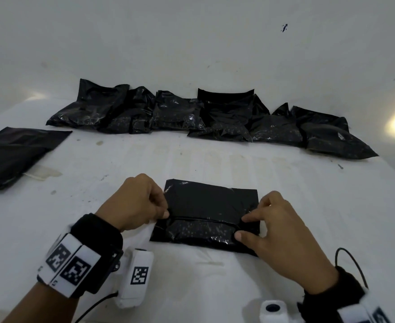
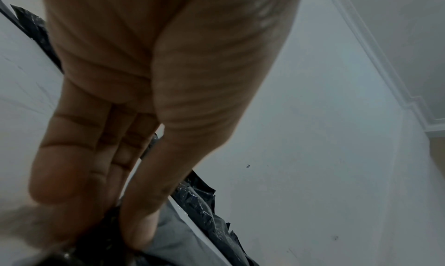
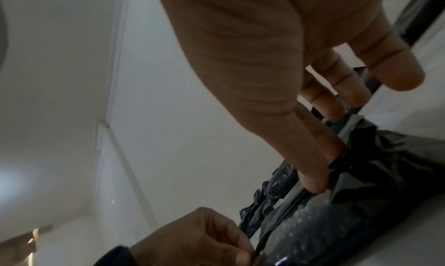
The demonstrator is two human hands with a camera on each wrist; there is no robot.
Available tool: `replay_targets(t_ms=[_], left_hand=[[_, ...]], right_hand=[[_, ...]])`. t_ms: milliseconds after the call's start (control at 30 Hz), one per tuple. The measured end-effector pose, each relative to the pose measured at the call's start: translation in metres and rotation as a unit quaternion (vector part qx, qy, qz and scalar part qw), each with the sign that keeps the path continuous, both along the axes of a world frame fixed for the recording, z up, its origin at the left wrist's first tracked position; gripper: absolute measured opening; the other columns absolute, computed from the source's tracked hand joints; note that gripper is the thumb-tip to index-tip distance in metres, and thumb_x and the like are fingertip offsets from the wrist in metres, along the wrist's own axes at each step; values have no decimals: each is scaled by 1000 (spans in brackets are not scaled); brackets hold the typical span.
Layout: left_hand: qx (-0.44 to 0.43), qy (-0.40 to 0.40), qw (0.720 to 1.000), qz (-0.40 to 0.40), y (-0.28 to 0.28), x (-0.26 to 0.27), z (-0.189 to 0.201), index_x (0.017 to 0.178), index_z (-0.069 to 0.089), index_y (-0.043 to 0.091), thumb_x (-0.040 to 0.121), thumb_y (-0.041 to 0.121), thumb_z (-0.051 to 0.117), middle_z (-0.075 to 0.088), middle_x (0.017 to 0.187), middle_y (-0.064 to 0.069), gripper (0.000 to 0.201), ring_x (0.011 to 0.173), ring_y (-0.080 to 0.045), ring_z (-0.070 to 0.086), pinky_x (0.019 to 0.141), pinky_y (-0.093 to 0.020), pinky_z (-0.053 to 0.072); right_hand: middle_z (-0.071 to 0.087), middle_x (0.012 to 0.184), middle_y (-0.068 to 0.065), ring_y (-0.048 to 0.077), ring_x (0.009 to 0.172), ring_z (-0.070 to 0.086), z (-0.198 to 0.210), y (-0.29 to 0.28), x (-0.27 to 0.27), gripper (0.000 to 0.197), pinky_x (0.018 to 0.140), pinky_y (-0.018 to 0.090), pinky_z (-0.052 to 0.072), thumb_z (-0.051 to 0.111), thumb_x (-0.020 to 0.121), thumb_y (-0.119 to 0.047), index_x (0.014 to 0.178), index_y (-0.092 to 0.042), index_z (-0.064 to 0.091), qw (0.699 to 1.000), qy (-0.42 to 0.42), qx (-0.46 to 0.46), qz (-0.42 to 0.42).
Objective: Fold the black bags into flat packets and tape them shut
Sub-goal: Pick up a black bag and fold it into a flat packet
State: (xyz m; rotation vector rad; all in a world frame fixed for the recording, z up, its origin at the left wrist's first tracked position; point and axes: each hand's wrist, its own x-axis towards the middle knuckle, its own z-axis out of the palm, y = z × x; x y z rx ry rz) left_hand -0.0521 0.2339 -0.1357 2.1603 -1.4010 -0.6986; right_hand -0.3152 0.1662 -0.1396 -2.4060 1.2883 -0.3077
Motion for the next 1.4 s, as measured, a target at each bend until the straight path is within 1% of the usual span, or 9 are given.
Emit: replay_targets(t_ms=[167,300,467,667,767,867,1133,1267,1400], left_hand=[[0,6,1000,7,-2,0,-2,76,73,10,73,3,83,72,65,-8,12,51,-17,65,51,-18,51],[6,-8,1000,4,-2,0,-2,79,73,12,73,6,83,71,69,-5,13,54,-13,64,50,-14,47],[-20,-98,994,-34,1,-9,5,93,71,20,77,19,82,60,88,8,20,74,-3,55,59,-9,36],[-27,-122,972,-198,6,-41,14,124,64,18,94,21,60,52,130,4,30,118,-12,48,95,-22,38],[14,-118,966,-230,9,-51,11,130,60,16,99,22,52,52,137,-2,33,125,-16,45,99,-23,33],[10,-107,969,-224,10,-49,5,126,63,16,98,22,54,54,130,-2,31,121,-17,48,97,-25,37],[-22,-119,979,-165,18,-35,0,109,74,26,95,28,59,49,104,3,21,97,-11,45,83,-24,41],[-5,-111,977,-183,21,-31,0,112,73,26,97,27,55,51,101,0,24,95,-14,50,85,-30,43],[3,-111,975,-191,18,-29,2,106,74,18,97,25,53,56,99,-6,24,91,-14,50,83,-35,45]], right_hand=[[36,122,-14,8,116,36,8,17,16,42,88,22,45,69,85,-44,122,-31,53,995,26,-70,68],[25,154,-7,15,146,18,3,25,32,63,113,27,29,64,92,-34,148,-27,35,984,44,-50,163],[27,151,-12,9,143,20,1,28,35,56,107,23,35,53,98,-25,150,-31,31,981,54,-35,181],[37,140,-8,11,136,30,-7,20,36,47,102,28,42,54,95,-25,141,-29,44,981,36,-25,188],[23,151,-5,18,149,9,-11,21,33,54,118,32,27,53,97,-27,147,-34,34,984,48,0,174],[6,160,-1,25,152,-13,-16,22,30,62,124,44,9,52,97,-31,149,-42,21,983,78,15,165],[17,154,-4,30,152,5,-20,17,31,55,124,43,12,52,98,-36,145,-44,26,984,62,17,165],[18,153,-3,28,152,0,-6,21,37,46,123,44,15,46,101,-40,144,-42,30,986,85,29,142],[9,159,-2,23,152,-10,7,26,53,45,123,42,4,38,103,-44,146,-39,26,983,127,-36,132]])
